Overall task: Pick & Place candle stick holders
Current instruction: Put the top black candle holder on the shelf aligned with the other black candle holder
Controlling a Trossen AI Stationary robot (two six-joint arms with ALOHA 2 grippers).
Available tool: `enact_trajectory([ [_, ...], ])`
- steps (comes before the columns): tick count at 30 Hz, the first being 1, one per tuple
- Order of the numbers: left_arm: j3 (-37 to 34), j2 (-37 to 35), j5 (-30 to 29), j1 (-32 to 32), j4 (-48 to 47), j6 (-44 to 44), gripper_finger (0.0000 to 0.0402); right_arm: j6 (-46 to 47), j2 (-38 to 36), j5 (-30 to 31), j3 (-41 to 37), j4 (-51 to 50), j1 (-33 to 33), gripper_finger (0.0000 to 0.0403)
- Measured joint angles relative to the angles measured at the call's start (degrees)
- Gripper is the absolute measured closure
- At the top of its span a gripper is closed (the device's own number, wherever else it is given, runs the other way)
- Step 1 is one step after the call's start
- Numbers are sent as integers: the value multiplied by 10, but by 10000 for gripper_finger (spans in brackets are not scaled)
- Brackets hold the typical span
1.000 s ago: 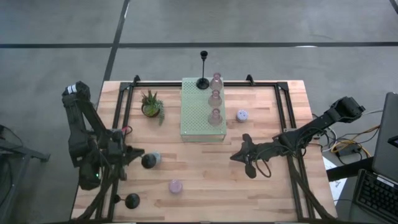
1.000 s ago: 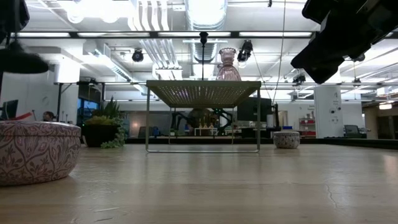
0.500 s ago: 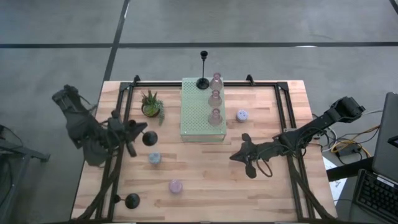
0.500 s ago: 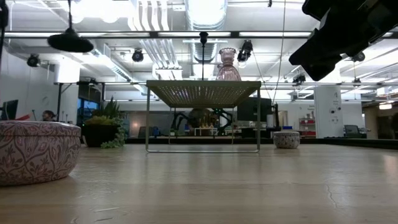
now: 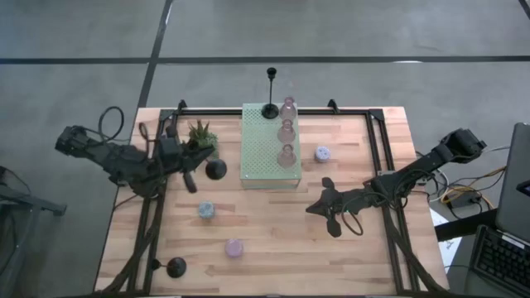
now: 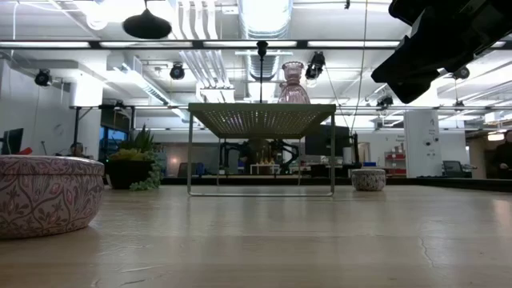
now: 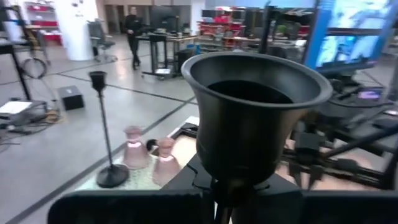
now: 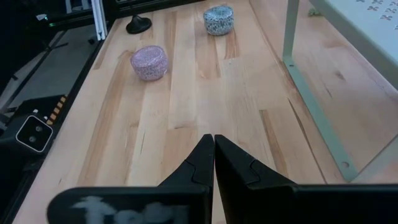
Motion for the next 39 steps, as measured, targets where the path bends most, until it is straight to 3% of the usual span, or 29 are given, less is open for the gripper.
enact_trajectory([
  [15,3,99,261,254,90,11,380,-11,0,0,0,1,0,394],
  [27,77,218,348,382,108,22,382,-15,0,0,0,1,0,394],
  [32,119,275,373,405,107,21,366,-17,0,0,0,1,0,394],
  [39,161,339,386,424,107,23,382,-19,0,0,0,1,0,394],
])
